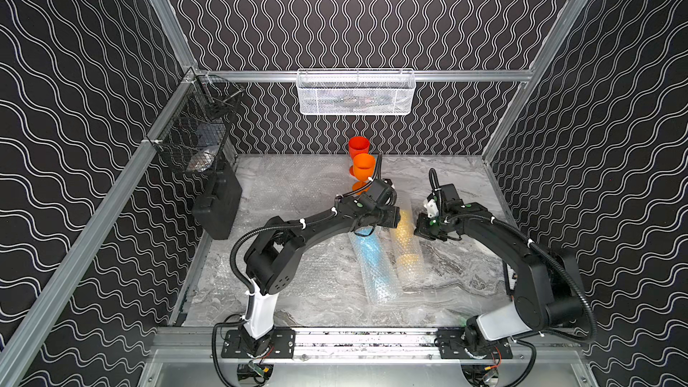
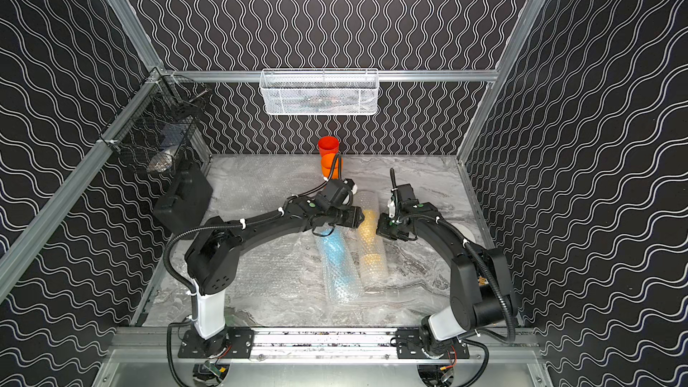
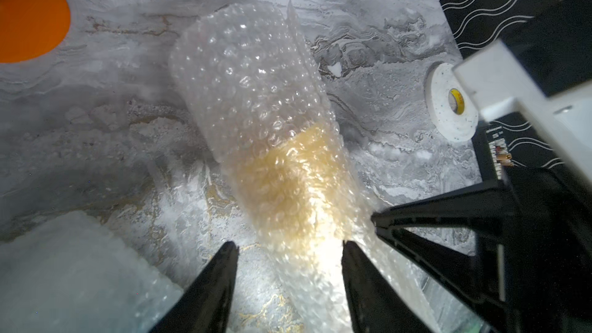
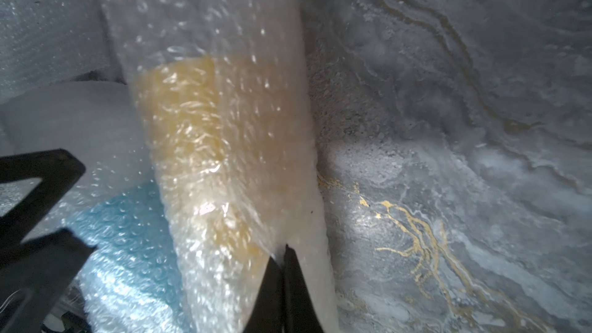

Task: Unpack wine glasses from bubble wrap
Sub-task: Unwrap the wine glass from the bubble wrap.

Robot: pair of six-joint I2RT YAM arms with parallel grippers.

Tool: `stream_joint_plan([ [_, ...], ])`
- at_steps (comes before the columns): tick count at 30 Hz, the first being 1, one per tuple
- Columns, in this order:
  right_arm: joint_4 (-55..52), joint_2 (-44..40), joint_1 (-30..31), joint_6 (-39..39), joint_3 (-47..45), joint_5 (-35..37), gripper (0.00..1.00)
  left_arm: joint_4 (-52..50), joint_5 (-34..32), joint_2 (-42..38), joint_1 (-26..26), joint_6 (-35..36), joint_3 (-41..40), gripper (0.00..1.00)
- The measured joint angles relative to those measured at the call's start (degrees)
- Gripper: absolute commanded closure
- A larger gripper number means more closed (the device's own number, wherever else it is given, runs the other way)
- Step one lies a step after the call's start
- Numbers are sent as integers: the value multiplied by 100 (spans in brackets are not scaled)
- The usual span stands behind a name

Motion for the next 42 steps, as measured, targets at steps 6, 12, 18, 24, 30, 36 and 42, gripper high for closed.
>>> stream_joint_plan([
  [6,111,61,-13,48,-142,-262,95,-212,175,0,-251,-151,26,39],
  [12,166,140,-162,46,-136,-682,95,-483,262,363,-310,-306,208,40],
  [18,262,197,-256,55,-109,-1126,95,-883,118,791,-345,-278,855,46],
  [24,413,273,-518,144,-92,-1589,94,-1309,-125,1113,-343,-234,1410,66],
  [30,422,304,-636,179,17,-1882,92,-1635,-389,1134,-345,-63,1655,78],
  [36,424,361,-678,168,-4,-1829,88,-1497,-479,1110,-345,184,1493,82],
  [42,415,568,-673,131,-15,-1646,84,-997,-468,890,-343,361,914,87],
])
